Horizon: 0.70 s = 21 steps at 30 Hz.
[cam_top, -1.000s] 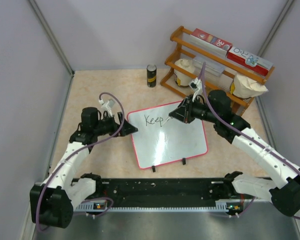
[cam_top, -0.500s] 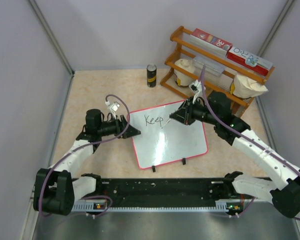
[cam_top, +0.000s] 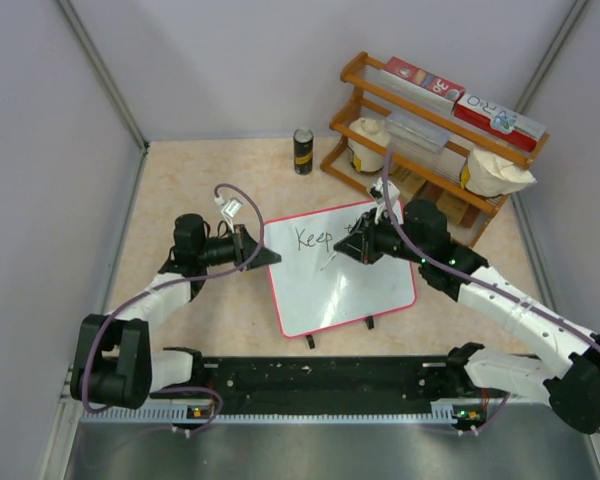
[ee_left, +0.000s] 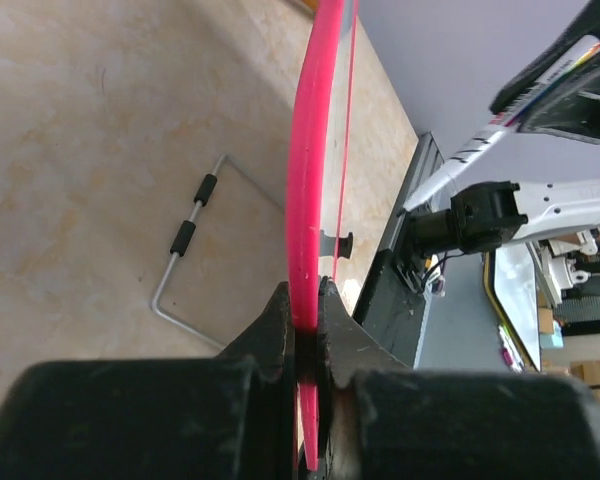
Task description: Write a sentence on the whiteboard
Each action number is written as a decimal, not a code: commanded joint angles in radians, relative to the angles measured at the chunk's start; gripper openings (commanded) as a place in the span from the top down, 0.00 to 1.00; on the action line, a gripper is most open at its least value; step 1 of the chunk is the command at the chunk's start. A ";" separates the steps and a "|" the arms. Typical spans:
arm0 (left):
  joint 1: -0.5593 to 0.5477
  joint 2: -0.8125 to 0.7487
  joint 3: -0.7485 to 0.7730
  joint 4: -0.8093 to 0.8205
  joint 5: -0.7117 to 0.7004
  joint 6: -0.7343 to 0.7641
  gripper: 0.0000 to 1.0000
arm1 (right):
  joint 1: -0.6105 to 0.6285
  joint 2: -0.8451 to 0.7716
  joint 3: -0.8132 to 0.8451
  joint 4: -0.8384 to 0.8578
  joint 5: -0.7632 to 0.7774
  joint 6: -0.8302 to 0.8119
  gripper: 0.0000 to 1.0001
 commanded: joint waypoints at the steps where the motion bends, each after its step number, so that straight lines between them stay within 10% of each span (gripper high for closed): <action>1: -0.001 0.029 -0.009 0.073 -0.006 0.031 1.00 | 0.043 -0.029 -0.040 0.099 0.102 -0.026 1.00; 21: 0.007 0.004 0.018 -0.148 -0.104 0.139 1.00 | 0.240 -0.037 -0.141 0.372 0.531 -0.115 1.00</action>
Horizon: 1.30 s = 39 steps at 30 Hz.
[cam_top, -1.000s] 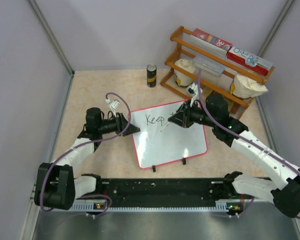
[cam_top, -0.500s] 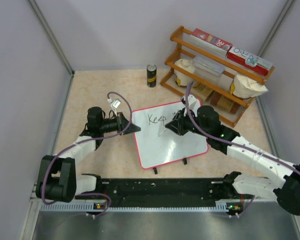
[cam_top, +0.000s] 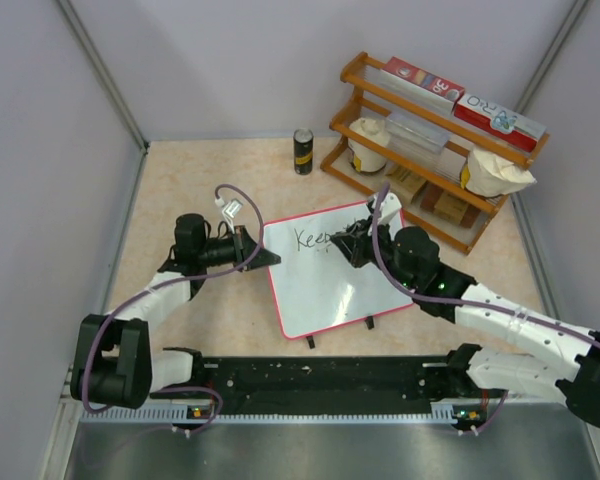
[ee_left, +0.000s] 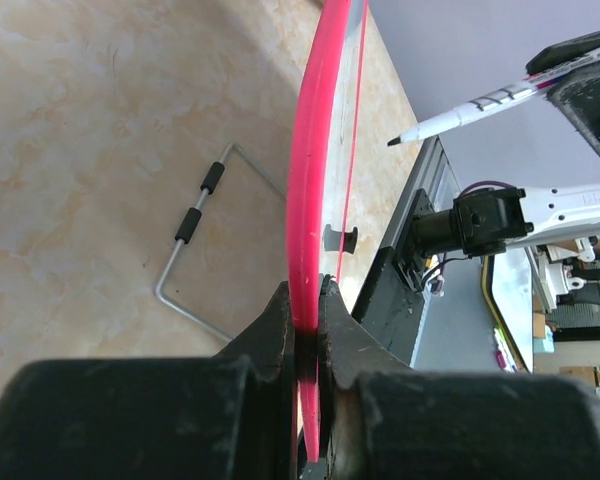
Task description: Write a sentence on the whiteboard
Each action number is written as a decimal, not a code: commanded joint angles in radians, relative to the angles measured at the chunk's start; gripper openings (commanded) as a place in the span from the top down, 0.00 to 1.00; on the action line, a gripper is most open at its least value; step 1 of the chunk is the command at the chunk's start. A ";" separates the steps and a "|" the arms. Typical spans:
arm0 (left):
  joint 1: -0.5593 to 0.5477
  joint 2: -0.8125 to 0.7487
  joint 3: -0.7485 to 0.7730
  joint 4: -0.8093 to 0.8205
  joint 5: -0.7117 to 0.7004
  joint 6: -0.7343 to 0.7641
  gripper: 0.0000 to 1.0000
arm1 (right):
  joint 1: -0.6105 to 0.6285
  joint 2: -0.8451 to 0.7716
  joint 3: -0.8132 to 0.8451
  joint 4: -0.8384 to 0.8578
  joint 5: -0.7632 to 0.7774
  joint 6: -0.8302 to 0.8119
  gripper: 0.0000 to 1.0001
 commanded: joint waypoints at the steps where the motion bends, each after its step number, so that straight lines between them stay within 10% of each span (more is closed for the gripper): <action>1: 0.006 -0.005 0.003 -0.095 -0.091 0.129 1.00 | 0.032 0.020 0.006 0.101 0.067 -0.033 1.00; 39: 0.006 -0.007 0.008 -0.113 -0.097 0.148 1.00 | 0.048 0.097 -0.016 0.124 0.003 -0.007 1.00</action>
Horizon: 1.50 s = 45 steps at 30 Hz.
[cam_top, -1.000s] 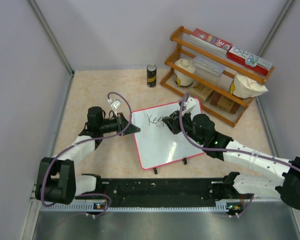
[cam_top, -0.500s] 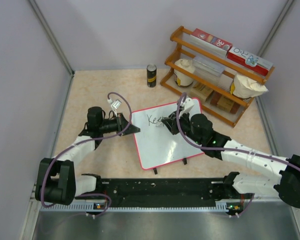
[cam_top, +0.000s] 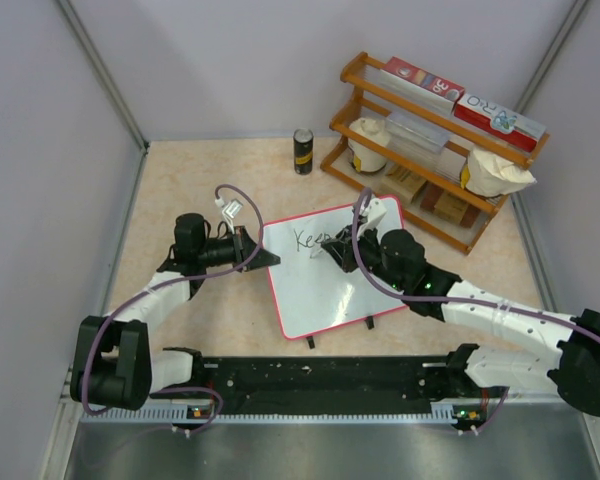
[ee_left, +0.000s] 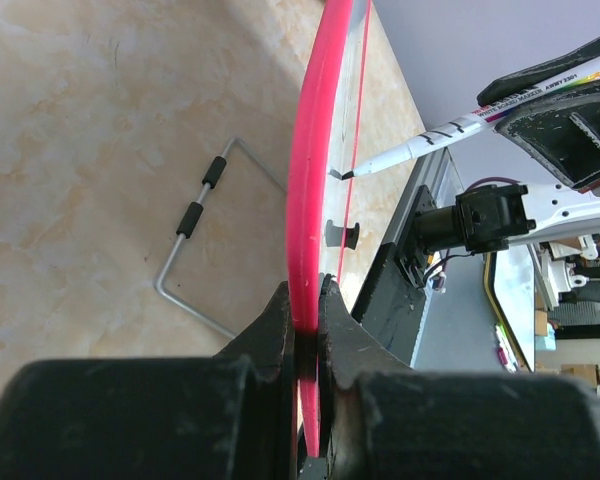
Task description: Write a sentence on the whiteboard
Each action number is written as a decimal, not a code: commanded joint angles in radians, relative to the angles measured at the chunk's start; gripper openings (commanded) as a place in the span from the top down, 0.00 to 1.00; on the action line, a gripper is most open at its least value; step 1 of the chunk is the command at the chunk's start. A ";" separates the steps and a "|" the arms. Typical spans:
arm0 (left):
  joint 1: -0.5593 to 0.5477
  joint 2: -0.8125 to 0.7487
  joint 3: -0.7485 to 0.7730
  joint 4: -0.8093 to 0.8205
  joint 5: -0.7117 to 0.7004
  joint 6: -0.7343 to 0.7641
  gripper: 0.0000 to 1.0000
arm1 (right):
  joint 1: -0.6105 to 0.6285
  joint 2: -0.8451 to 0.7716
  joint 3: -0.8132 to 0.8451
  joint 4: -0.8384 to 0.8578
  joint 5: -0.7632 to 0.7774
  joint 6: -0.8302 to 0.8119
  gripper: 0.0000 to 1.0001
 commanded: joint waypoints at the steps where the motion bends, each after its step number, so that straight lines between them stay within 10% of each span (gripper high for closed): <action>1: 0.004 0.001 -0.001 -0.066 -0.096 0.120 1.00 | 0.012 0.012 0.005 0.036 -0.002 0.010 1.00; 45: 0.004 0.004 -0.008 -0.063 -0.106 0.129 1.00 | 0.012 -0.083 -0.027 0.002 -0.165 0.016 1.00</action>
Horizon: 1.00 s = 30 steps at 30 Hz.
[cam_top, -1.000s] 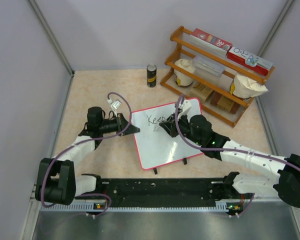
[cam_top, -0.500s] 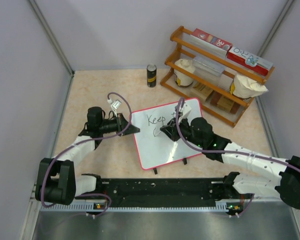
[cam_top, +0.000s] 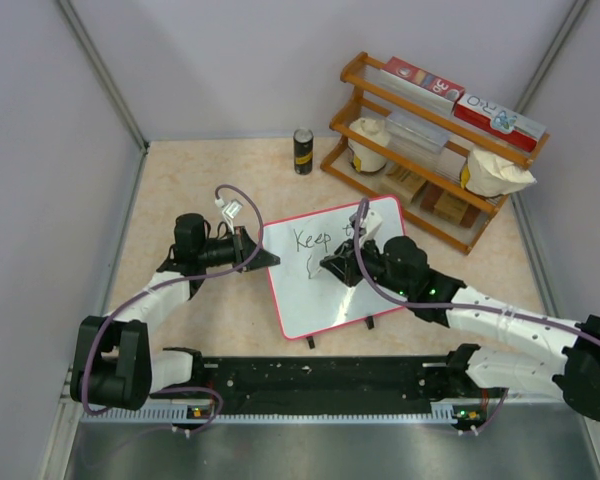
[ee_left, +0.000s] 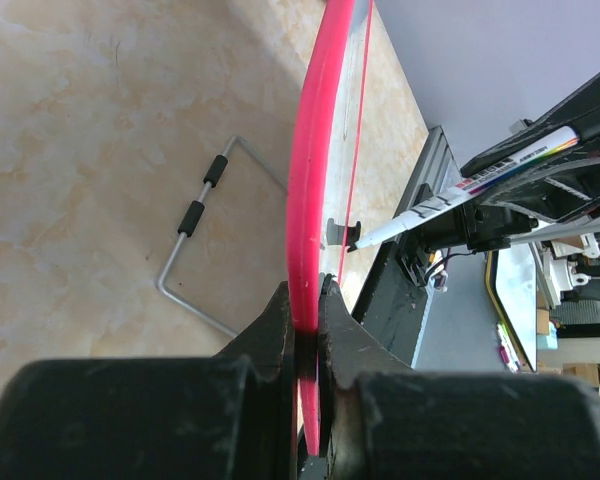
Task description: Write a sentence on the whiteboard
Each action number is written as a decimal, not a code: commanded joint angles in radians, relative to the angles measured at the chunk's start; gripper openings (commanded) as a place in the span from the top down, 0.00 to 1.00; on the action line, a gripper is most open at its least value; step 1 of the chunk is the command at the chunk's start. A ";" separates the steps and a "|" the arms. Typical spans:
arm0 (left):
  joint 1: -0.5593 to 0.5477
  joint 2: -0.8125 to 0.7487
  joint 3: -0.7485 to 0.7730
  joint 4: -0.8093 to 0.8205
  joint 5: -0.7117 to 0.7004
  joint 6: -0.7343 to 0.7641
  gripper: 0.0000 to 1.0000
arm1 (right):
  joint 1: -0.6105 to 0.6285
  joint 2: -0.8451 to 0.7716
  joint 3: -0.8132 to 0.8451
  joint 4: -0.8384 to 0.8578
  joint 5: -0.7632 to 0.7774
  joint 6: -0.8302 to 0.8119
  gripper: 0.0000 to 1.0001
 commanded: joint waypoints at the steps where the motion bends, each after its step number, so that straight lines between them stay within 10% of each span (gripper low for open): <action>1: 0.003 0.004 -0.008 -0.058 -0.107 0.120 1.00 | 0.012 -0.042 0.043 0.049 -0.010 0.004 1.00; 30: 0.003 -0.006 -0.008 -0.064 -0.107 0.120 1.00 | 0.012 0.070 0.094 0.035 0.042 0.006 1.00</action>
